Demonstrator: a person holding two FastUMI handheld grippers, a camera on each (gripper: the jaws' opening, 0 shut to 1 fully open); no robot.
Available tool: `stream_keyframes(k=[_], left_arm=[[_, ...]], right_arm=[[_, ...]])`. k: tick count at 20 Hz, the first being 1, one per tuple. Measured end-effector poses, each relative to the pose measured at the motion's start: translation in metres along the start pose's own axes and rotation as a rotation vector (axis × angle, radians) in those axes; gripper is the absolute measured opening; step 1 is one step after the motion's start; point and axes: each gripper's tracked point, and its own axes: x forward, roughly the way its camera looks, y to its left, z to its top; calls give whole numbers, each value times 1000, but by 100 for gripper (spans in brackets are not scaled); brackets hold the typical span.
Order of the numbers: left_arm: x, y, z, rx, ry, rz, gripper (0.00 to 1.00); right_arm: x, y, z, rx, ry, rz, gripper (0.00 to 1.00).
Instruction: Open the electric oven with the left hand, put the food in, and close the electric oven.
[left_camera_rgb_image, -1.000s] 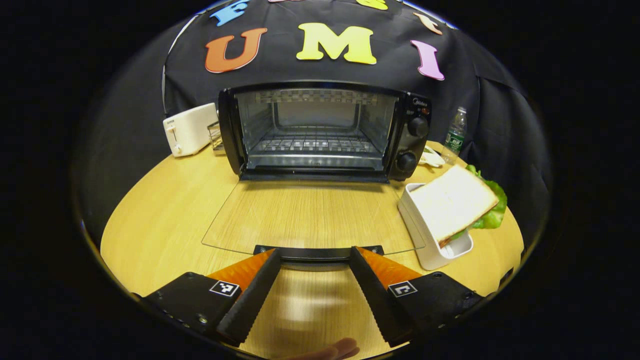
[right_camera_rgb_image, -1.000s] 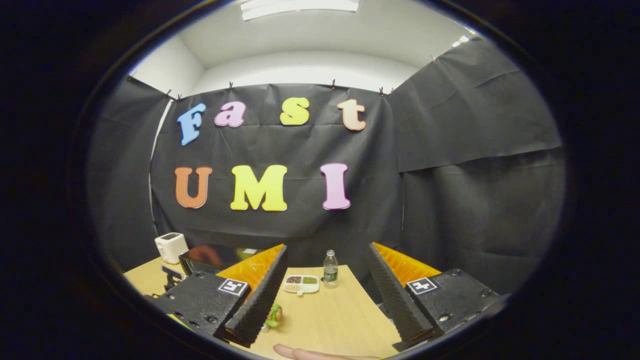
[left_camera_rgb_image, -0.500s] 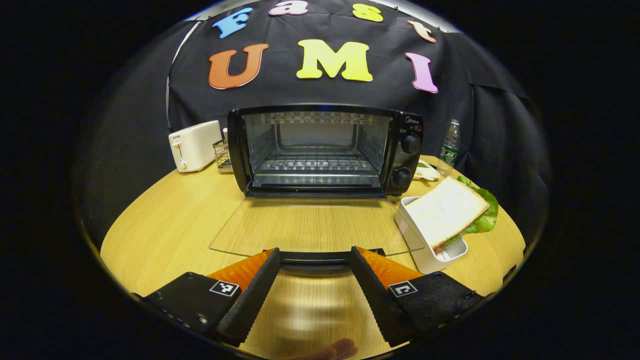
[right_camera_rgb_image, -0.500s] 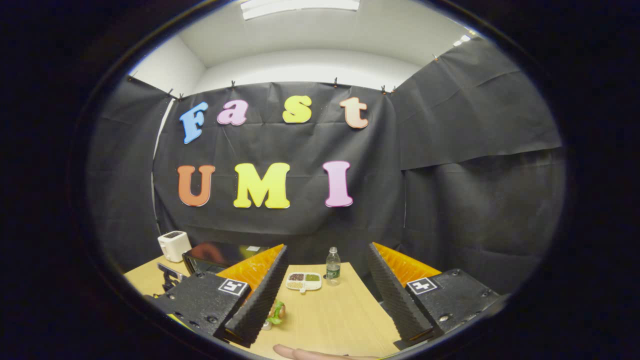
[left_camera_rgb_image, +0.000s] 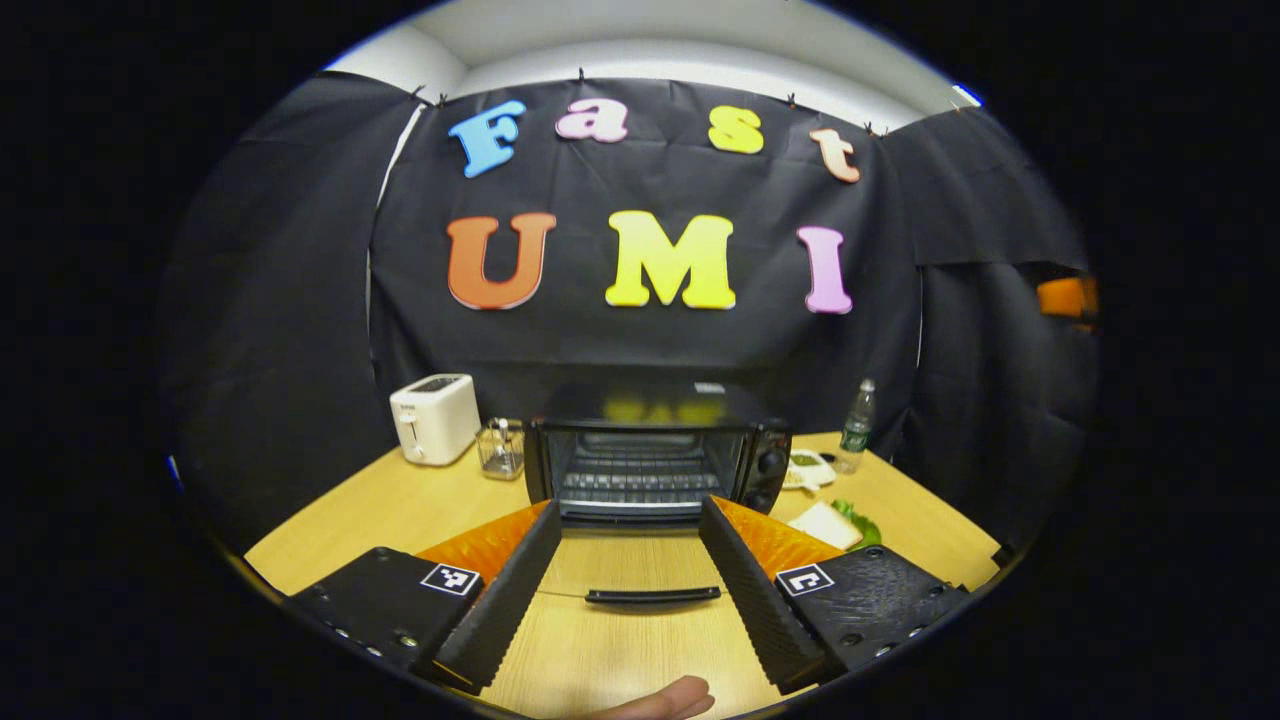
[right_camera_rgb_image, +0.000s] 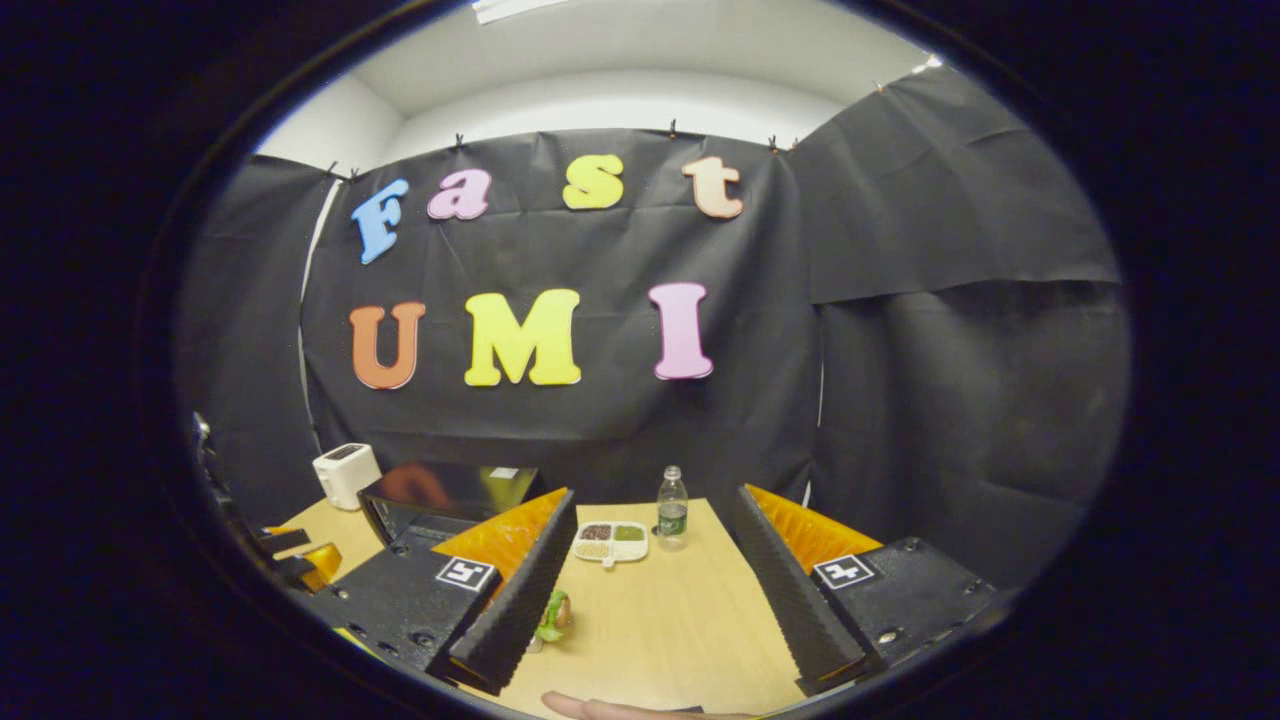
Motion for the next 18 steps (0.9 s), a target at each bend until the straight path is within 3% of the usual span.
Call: stream_keyframes(k=[6,7,8,9,18], left_arm=[[-37,3,80,49,-158,11,93],[-41,2,85,55,-174,15,93],[-46,1,90,55,-187,19,93],[-47,0,94,52,-198,23,92],[-44,-5,84,64,-191,24,93]], right_arm=[[71,20,-63,21,200,77,100],[83,26,-77,28,245,100,92],[95,32,-92,39,291,126,92],[106,38,-106,51,337,155,100],[169,83,-215,209,715,390,98]])
